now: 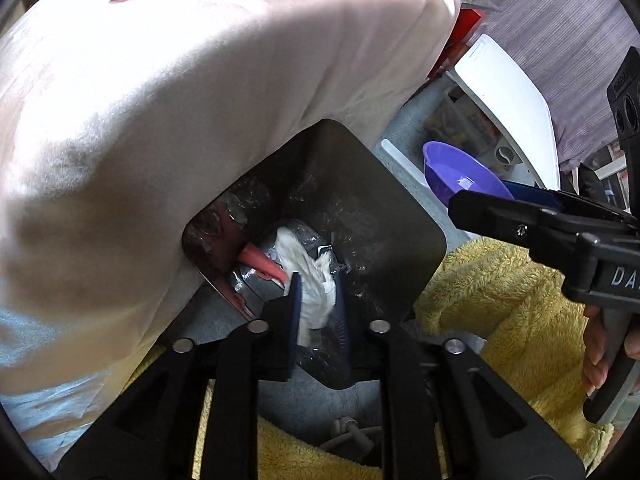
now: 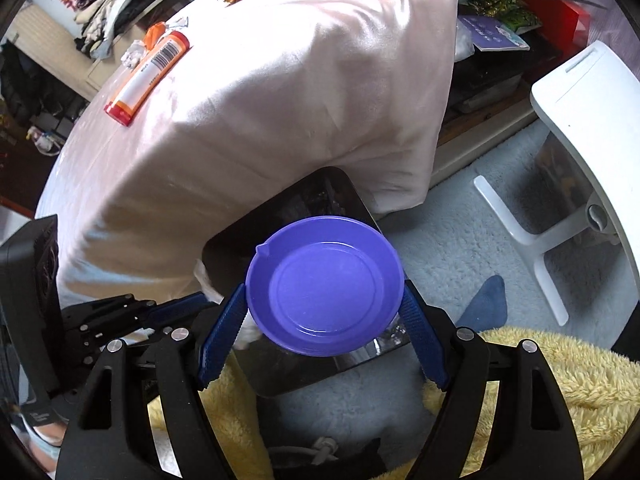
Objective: Collect trash
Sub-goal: 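Drop the tissue and purple plate into the bin, opening both grippers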
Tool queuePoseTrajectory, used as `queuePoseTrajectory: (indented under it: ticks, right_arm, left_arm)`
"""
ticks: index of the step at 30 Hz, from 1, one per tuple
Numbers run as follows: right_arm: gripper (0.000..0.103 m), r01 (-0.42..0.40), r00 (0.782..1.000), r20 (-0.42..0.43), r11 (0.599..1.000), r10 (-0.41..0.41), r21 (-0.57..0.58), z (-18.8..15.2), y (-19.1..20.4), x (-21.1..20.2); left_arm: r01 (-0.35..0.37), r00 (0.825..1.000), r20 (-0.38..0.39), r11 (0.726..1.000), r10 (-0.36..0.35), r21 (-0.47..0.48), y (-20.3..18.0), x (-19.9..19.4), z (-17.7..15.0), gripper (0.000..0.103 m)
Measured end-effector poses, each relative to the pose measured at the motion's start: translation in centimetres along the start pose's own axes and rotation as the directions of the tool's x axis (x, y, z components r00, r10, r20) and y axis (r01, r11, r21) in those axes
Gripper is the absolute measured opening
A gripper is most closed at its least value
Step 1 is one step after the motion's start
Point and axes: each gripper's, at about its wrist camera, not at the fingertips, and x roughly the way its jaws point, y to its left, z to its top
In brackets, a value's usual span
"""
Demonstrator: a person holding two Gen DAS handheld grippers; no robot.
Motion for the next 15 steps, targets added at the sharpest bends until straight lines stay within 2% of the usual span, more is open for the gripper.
queuePoseTrajectory:
  ticks: [1,3,5,6,11,15]
  right_arm:
    - [0.078,-0.006,1.0,0.001,1.0,0.006,0.002,0.2,0.0,0.0]
    - [0.079,-0.004,1.0,0.003,1.0,0.004,-0.001,0.3,0.2,0.1]
    - [0.087,-0.001,1.0,0.005,1.0,0.001,-0.003,0.5,0.4,0.1]
    - [0.091,0.003,1.0,0.009,1.0,-0.003,-0.001,0.5,0.4,0.1]
    - [0.093,0.026,1.0,0.011,1.0,-0.026,0.013,0.7,0.2,-0.1]
    - [0.093,0.039,0.999,0.019,0.999,-0.04,0.027,0.8,-0.1,-0.7]
  left_arm:
    - [-0.002,1.0,0.002,1.0,0.002,-0.004,0.1,-0.1,0.0,0.031]
    - [-0.008,1.0,0.009,1.0,0.008,-0.008,0.1,-0.3,0.1,0.04]
    - [-0.026,0.999,0.022,1.0,0.026,-0.011,0.3,-0.8,0.0,0.058]
    - [-0.035,0.999,0.029,0.999,0.035,-0.009,0.4,-1.1,0.0,0.061]
    - [-0.086,0.995,0.06,0.996,0.085,0.012,0.8,-2.9,-0.4,0.078]
    - [-0.104,0.99,0.097,0.994,0.102,0.026,1.0,-5.1,-0.6,0.086]
